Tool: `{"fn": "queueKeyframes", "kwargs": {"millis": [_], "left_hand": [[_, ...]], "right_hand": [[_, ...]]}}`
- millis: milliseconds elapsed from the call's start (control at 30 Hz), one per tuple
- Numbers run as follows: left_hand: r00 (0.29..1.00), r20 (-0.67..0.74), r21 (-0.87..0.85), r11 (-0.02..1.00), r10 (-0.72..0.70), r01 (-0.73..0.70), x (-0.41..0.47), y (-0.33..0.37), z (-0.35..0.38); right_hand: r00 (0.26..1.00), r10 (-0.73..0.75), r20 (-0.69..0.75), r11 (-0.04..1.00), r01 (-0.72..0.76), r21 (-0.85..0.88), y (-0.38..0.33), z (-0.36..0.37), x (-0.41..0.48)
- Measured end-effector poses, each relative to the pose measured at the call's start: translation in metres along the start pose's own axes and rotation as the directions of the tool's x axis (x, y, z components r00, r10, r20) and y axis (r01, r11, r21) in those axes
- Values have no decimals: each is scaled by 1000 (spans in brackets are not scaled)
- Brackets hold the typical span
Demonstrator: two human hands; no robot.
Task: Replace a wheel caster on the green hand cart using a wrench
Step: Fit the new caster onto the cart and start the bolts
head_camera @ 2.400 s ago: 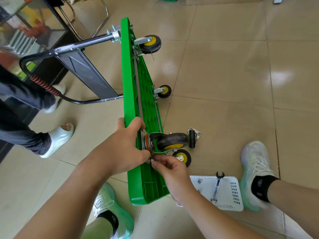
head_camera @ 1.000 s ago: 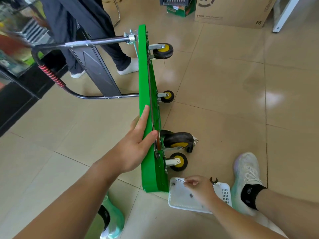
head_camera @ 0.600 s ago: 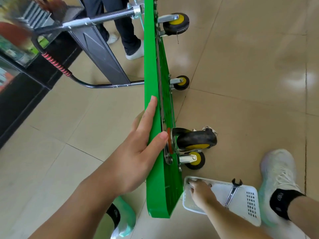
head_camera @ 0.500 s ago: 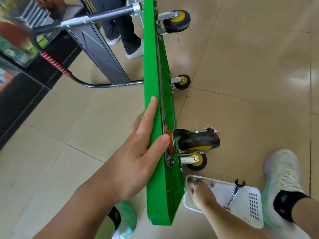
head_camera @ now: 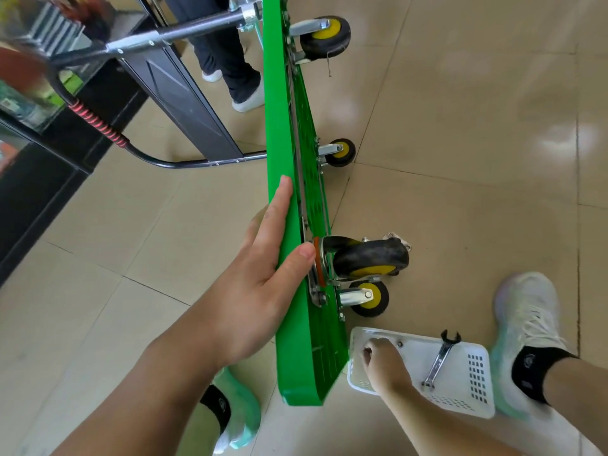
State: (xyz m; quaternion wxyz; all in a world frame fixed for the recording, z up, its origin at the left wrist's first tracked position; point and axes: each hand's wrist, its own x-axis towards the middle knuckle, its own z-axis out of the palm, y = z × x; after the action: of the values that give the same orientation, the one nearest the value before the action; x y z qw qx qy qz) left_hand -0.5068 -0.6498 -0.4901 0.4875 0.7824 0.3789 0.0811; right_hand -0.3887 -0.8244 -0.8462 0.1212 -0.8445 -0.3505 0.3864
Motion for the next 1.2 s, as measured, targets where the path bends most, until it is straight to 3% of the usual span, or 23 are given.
{"fn": "queueKeyframes", "kwargs": {"millis": [167, 333, 433, 567, 767, 900, 1033, 1200], "left_hand": [[999, 38, 25, 1000, -8, 7, 3, 4, -5], [998, 60, 68, 998, -18, 14, 4, 10, -7], [997, 71, 72, 997, -21, 16, 4, 10, -8], [997, 74, 62, 998, -13, 8, 3, 10, -8], [997, 71, 49, 999, -8, 4, 3, 4, -10], [997, 76, 40, 999, -5, 1, 4, 3, -10], [997, 72, 30, 1000, 0, -2, 4, 1, -10], [999, 47, 23, 1000, 7, -8, 4, -2, -7]], "right_hand": [[990, -36, -133, 921, 85, 380, -40, -59, -49], [981, -40, -188, 622, 172, 764, -95, -128, -107], [976, -34, -215, 446, 208, 870, -119, -163, -132], [964, -96, -246, 342, 264, 902, -142, -200, -151], [947, -198, -252, 350, 309, 884, -171, -226, -148], [934, -235, -269, 397, 345, 851, -184, -225, -142], [930, -261, -260, 509, 361, 781, -188, -220, -138], [930, -239, -279, 520, 365, 772, -190, -212, -133]]}}
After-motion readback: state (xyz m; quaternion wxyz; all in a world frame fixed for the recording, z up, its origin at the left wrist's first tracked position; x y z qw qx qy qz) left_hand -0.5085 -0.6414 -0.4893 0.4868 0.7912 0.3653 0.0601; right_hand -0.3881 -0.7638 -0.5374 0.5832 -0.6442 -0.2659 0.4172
